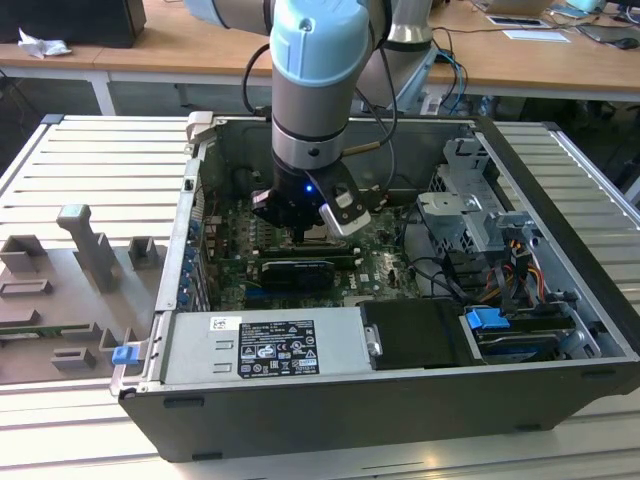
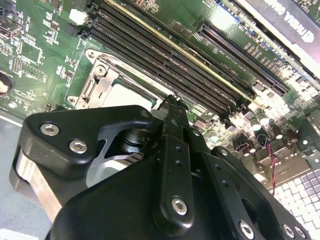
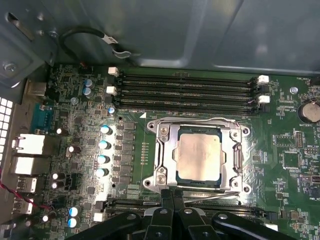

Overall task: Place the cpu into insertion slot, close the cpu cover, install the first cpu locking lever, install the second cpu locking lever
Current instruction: 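Install the second cpu locking lever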

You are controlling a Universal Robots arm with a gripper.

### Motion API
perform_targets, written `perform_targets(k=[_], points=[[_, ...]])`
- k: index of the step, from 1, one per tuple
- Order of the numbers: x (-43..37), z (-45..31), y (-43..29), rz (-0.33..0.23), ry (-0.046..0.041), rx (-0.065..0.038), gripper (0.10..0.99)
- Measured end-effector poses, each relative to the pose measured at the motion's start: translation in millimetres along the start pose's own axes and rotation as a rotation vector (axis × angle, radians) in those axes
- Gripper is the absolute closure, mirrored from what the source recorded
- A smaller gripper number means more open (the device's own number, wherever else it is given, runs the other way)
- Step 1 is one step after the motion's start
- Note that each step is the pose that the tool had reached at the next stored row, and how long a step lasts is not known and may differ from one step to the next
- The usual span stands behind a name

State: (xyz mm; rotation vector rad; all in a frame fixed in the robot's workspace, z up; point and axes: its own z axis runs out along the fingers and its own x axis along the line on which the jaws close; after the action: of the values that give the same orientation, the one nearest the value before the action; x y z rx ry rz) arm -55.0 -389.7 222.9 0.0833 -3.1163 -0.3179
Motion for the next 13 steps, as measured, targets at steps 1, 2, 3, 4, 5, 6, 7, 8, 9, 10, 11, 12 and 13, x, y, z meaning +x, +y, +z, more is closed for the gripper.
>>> perform_targets(k=[1,2,3,4,5,6,7,8,9,10,11,12,13], points=[[0.5,-0.1,-0.6,0.000,-0.0002,-0.003,0.980],[1.1,-0.2,-1.0,0.000,-0.0002,-0.004,0.980],[2.0,-0.3,-1.9,0.000,-0.0003,-0.006,0.980],[4.5,-1.1,-5.4,0.000,-0.0004,-0.010,0.980],[8.0,-1.7,-8.3,0.000,-0.0009,-0.018,0.980],[10.1,0.4,-9.4,0.000,-0.0017,-0.033,0.980],[10.5,1.5,-9.6,-0.001,-0.0019,-0.037,0.980],[10.8,2.4,-9.8,-0.001,-0.0019,-0.039,0.980],[11.7,4.1,-10.1,-0.002,-0.0019,-0.044,0.980],[12.5,5.5,-10.3,-0.002,-0.0021,-0.048,0.980],[12.8,7.0,-10.6,-0.002,-0.0022,-0.049,0.980],[13.0,10.2,-11.3,-0.002,-0.0022,-0.051,0.980],[13.5,12.3,-11.7,-0.002,-0.0025,-0.052,0.980]])
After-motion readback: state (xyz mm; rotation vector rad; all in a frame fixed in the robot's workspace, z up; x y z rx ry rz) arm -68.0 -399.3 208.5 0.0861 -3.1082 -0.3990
